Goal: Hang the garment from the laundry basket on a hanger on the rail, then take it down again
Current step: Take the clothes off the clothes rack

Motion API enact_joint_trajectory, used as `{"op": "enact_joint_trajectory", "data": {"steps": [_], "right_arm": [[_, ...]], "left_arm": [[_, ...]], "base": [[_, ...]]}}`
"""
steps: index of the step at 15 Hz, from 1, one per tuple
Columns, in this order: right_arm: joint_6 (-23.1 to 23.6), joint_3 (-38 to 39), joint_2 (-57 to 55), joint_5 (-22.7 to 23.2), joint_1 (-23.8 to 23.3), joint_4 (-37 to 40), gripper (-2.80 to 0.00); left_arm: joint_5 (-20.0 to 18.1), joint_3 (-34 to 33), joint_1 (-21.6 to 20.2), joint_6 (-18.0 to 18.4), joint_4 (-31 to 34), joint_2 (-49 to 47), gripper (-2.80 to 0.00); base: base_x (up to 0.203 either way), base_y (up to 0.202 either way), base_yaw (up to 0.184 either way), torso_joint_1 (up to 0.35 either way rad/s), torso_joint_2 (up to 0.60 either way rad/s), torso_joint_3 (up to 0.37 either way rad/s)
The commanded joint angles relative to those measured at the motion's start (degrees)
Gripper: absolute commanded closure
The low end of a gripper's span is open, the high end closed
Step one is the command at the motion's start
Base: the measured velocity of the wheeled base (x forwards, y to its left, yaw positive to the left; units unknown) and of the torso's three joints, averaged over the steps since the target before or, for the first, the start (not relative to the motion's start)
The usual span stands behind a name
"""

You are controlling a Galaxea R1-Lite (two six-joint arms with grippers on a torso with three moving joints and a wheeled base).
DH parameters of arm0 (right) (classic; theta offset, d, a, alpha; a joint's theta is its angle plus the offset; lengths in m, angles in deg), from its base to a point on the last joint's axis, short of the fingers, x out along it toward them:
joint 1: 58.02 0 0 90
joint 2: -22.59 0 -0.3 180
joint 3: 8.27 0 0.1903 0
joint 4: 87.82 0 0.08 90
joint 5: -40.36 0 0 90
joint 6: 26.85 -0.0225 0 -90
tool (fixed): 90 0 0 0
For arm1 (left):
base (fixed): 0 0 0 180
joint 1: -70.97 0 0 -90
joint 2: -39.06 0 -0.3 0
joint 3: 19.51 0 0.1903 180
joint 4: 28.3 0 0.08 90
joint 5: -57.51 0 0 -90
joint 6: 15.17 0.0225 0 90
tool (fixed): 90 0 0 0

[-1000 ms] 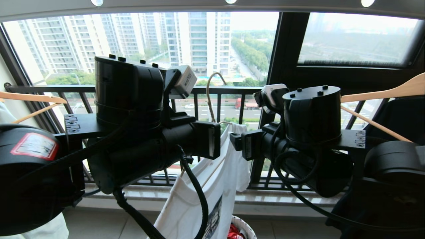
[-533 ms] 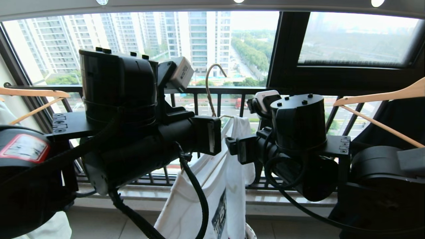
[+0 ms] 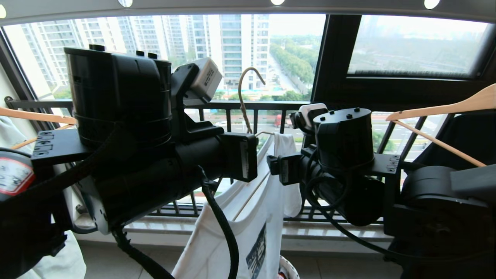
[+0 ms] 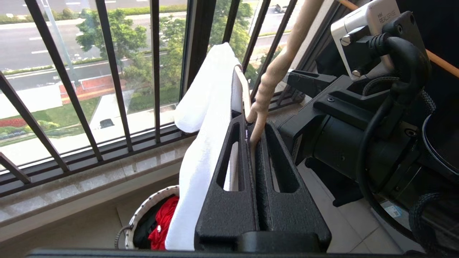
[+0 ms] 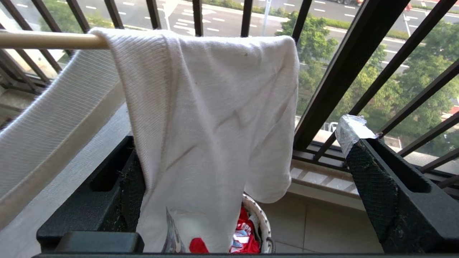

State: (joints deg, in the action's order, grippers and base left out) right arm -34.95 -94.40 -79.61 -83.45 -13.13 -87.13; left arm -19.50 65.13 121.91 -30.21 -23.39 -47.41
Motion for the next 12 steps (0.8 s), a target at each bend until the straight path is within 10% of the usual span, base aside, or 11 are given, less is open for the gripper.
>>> {"op": "enact_joint_trajectory", "data": {"steps": [1, 12], "right_arm": [[0.16, -0.72, -0.01, -0.20, -1.63, -0.18, 0.00], [0.14, -4.14, 0.31, 0.27, -9.80, -0.18, 0.00]], "left_arm": [[0.20, -0.01, 0.13, -0.08, -0.09, 0.73, 0.00], [1.78, -0.89, 0.04, 1.28, -0.09, -0.42, 0.00]], "base": [[0.000, 0.000, 0.000, 0.000, 0.00, 0.000], [0.000, 0.000, 0.000, 0.000, 0.00, 0.000]]}}
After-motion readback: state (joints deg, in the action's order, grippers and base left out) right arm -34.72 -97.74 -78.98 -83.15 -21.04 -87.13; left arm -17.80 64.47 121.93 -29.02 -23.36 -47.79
